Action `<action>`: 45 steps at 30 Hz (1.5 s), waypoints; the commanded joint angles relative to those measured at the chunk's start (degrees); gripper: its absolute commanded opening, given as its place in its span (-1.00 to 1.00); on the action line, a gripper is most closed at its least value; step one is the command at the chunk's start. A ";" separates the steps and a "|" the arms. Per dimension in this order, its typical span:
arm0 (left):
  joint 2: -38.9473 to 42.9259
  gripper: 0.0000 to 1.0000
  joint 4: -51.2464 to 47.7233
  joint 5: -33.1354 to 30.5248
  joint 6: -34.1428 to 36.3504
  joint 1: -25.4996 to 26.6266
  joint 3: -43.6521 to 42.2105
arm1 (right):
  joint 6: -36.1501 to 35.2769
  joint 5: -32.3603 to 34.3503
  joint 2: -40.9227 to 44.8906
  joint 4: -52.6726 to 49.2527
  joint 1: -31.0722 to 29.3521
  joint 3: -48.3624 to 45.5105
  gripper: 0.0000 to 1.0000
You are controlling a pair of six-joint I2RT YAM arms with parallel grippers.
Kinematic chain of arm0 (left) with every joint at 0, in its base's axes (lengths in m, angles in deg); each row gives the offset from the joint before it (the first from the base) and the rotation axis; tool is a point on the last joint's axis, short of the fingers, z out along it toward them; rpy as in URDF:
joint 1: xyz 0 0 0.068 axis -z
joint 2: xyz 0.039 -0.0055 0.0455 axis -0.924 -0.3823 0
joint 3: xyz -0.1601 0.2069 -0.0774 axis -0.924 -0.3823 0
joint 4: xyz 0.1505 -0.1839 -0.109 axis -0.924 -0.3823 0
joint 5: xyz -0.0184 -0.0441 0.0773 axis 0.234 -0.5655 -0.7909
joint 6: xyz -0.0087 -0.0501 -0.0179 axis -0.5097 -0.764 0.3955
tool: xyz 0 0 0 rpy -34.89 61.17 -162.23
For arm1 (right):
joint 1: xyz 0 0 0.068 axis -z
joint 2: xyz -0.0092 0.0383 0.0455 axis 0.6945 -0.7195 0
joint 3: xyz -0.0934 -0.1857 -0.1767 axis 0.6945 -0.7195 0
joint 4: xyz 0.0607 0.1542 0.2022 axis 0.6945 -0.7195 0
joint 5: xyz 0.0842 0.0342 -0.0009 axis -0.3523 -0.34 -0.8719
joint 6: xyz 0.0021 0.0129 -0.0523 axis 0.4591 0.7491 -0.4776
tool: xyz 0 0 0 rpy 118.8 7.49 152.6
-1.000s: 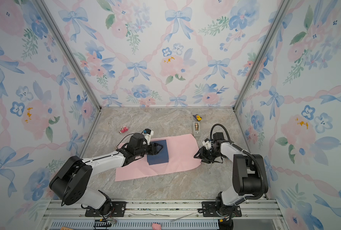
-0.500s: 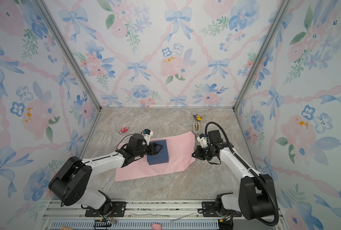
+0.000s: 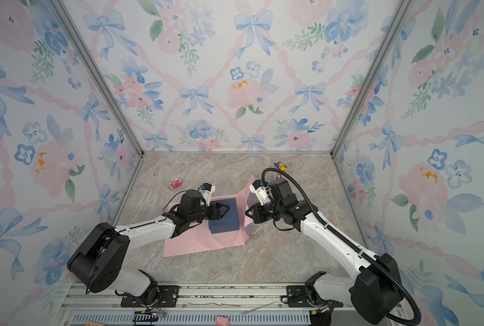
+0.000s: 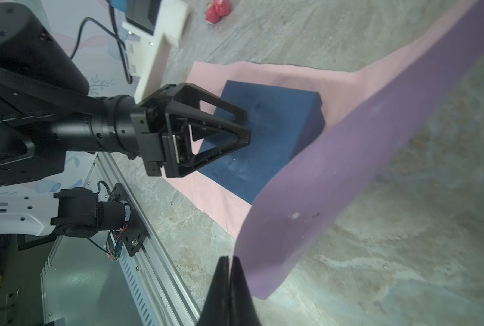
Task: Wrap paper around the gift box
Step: 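Lift the paper edge with the right gripper and fold it over the box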
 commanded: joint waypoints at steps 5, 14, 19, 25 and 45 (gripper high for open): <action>4.15 0.25 -2.35 0.13 -3.43 -3.19 -3.22 | -0.60 -2.02 -7.31 7.23 -5.56 5.42 -1.00; 17.35 0.44 -1.82 -0.15 -7.83 -10.99 -8.07 | -3.40 -7.47 -18.18 7.94 -10.14 12.01 -1.00; 23.24 0.47 -1.25 1.58 -9.11 -13.93 -9.78 | -5.48 -10.47 -23.73 6.34 -11.36 15.26 -1.00; 21.99 0.44 -0.13 6.75 -9.30 -14.28 -9.39 | -7.34 -12.80 -29.11 3.96 -12.34 18.38 -1.00; 10.86 0.03 7.01 12.58 -10.21 -14.04 -8.88 | -10.09 -14.99 -34.60 0.08 -13.61 21.09 -1.00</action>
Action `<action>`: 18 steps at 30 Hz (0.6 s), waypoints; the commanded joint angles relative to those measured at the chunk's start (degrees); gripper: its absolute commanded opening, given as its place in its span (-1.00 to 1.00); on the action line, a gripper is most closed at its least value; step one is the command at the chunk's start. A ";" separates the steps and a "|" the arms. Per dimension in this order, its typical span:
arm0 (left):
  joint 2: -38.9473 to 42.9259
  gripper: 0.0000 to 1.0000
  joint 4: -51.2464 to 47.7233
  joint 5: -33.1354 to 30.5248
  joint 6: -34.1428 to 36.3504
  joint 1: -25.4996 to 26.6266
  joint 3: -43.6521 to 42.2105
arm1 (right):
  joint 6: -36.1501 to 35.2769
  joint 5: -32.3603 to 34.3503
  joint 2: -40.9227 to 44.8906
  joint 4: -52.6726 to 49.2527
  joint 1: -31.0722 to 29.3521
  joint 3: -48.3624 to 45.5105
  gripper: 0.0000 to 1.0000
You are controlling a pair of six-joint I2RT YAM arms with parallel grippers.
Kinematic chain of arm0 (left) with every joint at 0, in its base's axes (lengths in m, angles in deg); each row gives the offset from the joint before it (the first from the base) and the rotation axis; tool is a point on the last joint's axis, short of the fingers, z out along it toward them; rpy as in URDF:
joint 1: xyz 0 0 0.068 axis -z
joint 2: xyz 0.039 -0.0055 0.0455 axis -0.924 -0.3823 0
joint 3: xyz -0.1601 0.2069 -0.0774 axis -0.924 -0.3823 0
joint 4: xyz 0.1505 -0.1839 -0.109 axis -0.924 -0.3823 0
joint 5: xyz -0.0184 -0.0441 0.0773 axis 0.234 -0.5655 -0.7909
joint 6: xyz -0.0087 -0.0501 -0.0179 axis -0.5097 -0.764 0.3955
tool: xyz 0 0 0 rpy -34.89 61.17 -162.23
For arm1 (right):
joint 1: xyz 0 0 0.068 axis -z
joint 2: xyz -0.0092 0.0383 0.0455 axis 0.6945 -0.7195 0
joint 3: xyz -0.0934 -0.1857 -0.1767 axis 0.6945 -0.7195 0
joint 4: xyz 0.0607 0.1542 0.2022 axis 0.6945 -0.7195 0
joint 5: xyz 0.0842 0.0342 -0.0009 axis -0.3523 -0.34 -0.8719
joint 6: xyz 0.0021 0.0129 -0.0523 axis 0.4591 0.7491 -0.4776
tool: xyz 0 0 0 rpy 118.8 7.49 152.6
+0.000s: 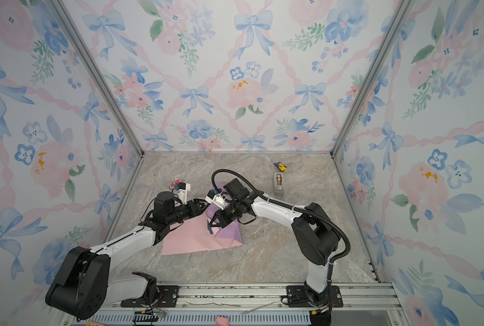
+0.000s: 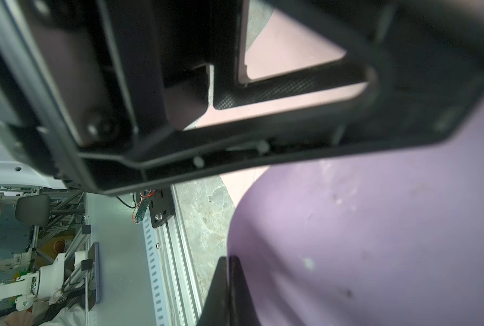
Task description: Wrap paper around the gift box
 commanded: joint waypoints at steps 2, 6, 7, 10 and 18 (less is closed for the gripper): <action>-1.17 -0.03 3.22 1.64 -0.99 -0.10 0.01 | -1.81 -1.23 -1.54 -3.12 -1.31 2.33 -1.00; -1.78 -0.21 4.21 1.27 -1.85 -0.11 -0.49 | -2.85 -0.68 -2.25 -5.12 -1.79 3.06 -1.00; -1.96 -0.28 4.26 1.04 -2.02 -0.13 -0.75 | -3.09 -0.56 -2.29 -5.32 -1.92 3.07 -1.00; -2.61 -0.49 4.48 0.59 -2.05 -0.15 -1.14 | -3.26 0.04 -2.33 -5.46 -1.97 3.04 -1.00; -4.54 -1.00 4.42 -0.30 -1.53 -0.18 -2.53 | -0.16 1.85 2.98 -3.11 -0.83 1.41 -0.16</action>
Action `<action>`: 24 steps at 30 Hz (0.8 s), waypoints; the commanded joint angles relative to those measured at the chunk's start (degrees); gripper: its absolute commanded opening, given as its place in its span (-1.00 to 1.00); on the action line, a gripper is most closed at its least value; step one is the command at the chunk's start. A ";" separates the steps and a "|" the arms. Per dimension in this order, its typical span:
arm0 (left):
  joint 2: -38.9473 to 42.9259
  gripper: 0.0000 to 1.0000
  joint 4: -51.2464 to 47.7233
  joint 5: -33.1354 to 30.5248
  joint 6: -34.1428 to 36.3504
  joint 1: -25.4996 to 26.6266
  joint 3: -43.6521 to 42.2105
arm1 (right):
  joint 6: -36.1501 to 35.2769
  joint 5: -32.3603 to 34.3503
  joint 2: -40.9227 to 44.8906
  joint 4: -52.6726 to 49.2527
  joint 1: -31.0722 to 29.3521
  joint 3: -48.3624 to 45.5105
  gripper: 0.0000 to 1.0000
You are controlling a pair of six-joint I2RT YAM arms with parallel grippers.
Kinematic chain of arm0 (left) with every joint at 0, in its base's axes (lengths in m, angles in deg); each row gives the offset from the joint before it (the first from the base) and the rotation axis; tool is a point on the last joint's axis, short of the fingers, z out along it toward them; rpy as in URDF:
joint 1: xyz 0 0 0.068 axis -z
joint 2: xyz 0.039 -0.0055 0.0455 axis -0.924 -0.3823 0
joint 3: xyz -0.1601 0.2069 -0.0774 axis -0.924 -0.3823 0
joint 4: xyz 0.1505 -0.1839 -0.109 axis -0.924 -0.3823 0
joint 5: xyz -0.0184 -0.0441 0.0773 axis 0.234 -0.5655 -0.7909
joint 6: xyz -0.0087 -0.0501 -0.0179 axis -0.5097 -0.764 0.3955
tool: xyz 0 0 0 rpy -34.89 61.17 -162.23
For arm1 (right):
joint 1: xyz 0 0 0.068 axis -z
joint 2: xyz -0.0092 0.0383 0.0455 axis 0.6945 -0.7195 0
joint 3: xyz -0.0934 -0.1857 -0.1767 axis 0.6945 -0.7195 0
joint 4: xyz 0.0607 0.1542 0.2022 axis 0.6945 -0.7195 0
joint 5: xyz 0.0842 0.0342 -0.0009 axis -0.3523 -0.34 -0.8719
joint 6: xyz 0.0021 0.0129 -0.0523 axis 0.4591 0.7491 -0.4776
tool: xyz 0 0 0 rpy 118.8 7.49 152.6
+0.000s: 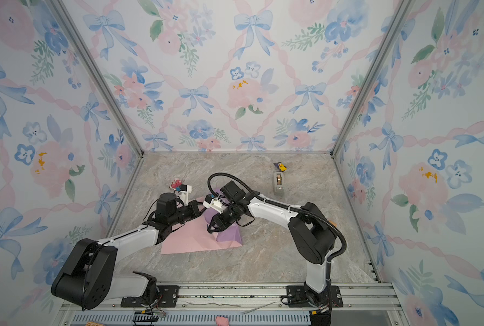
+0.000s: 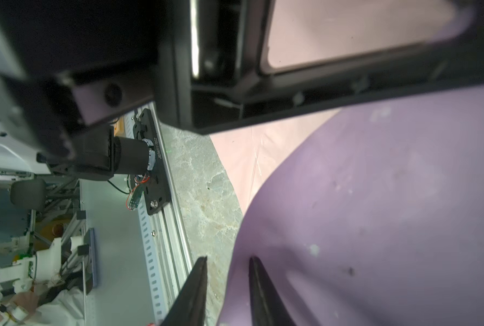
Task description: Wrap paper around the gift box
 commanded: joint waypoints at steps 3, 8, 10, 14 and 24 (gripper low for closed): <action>-0.13 -1.00 0.68 -0.67 0.58 -0.14 -1.77 | 6.14 1.86 8.90 4.34 3.38 -3.41 0.05; 1.40 -1.00 -0.50 -2.16 1.11 -0.10 -2.83 | 14.50 17.27 12.75 -1.99 8.72 -4.57 0.14; 1.67 -1.00 -1.47 -2.78 1.67 -0.17 -2.83 | 15.28 21.61 10.80 -6.13 9.45 -3.25 0.18; 1.36 -1.00 -2.80 -3.09 2.62 -0.16 -2.66 | 14.71 24.33 5.79 -9.74 8.04 -0.20 0.23; 3.95 -0.34 -5.11 -4.07 2.43 -0.14 -3.25 | 12.27 29.29 -1.07 -13.25 5.41 2.09 0.24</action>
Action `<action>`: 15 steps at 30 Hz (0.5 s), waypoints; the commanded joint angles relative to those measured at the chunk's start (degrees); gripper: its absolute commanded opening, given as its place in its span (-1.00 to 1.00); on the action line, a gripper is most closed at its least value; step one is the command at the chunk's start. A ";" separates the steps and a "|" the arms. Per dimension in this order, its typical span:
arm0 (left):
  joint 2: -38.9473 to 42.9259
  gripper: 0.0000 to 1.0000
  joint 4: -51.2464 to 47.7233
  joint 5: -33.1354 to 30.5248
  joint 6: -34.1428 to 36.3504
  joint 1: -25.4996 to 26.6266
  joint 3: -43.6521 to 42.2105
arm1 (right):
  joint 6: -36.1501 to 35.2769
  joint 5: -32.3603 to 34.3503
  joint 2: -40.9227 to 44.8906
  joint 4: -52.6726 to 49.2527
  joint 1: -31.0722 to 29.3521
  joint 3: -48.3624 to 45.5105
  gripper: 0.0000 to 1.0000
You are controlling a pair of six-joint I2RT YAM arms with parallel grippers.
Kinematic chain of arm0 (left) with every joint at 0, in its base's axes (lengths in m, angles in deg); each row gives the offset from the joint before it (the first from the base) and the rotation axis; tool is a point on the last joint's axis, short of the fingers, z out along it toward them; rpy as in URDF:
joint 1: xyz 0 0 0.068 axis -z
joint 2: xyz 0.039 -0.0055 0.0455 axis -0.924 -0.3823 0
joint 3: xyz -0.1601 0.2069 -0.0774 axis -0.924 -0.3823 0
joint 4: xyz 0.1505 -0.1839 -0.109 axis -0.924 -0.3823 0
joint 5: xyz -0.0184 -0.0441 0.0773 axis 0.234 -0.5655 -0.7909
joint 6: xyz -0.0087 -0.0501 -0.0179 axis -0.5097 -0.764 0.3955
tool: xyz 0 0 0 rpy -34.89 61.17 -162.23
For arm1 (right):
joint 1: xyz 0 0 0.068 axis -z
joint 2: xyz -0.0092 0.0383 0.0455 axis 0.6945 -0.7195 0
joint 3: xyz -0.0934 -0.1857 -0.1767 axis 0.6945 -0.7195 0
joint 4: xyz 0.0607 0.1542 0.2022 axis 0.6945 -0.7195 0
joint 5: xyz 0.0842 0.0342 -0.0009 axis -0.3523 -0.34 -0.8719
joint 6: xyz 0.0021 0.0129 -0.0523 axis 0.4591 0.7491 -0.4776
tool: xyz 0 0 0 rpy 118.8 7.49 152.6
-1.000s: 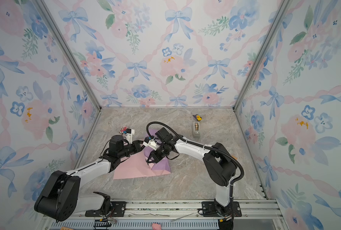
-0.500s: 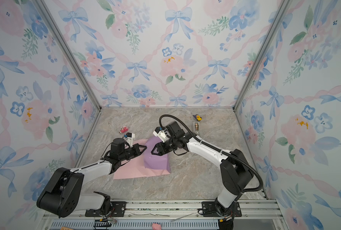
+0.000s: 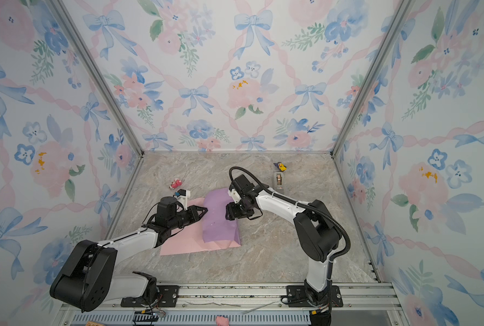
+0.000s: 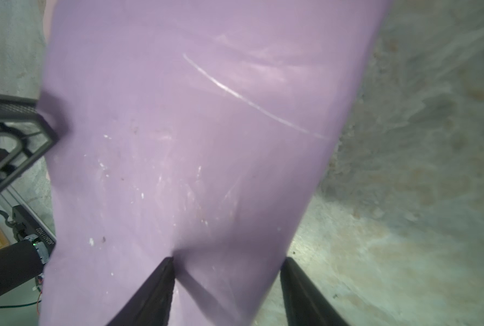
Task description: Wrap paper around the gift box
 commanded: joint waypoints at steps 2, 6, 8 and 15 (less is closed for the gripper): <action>2.47 -0.12 -1.25 -0.14 0.10 -0.02 -1.04 | -1.06 4.19 -1.19 -4.08 -0.92 0.17 0.23; 1.77 0.09 -1.25 0.30 -0.03 0.77 -0.89 | -1.22 4.44 -1.01 -3.71 -1.01 -0.34 0.23; 0.35 0.11 -1.21 0.52 0.27 1.52 -0.41 | -1.61 4.30 -0.90 -3.38 -1.16 -0.34 0.24; -3.46 -0.20 0.49 0.50 -0.08 3.47 -0.61 | -2.26 2.67 0.54 -2.49 -1.25 -0.56 0.27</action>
